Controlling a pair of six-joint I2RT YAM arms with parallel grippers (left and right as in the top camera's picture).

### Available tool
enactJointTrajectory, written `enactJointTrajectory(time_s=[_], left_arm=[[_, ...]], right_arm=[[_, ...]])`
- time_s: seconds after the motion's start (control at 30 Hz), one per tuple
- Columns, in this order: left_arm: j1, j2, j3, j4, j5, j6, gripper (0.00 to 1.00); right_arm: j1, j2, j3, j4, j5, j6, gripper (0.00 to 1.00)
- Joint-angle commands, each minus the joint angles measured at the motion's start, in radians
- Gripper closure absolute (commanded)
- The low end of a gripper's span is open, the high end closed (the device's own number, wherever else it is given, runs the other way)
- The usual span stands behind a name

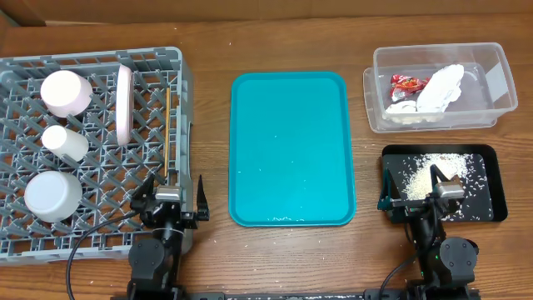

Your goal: Sort waste into correct bins and load items into the dishwasher

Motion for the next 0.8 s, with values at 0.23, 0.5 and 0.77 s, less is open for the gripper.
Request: enactJointTrajectory(time_s=[0.23,0.5,0.77], left_arm=[[0.105,-0.063,-0.003,-0.003,0.006,-0.037,0.00],[0.121,-0.063,-0.003,-0.003,0.005,-0.039,0.00],[0.121,-0.062,-0.003,-0.002,0.004,-0.039,0.00]], right_arm=[[-0.004,-0.008,-0.010,0.006,0.010,0.005,0.00],[-0.004,-0.008,-0.010,0.006,0.010,0.004,0.00],[-0.004,-0.008,-0.010,0.006,0.010,0.004,0.00]])
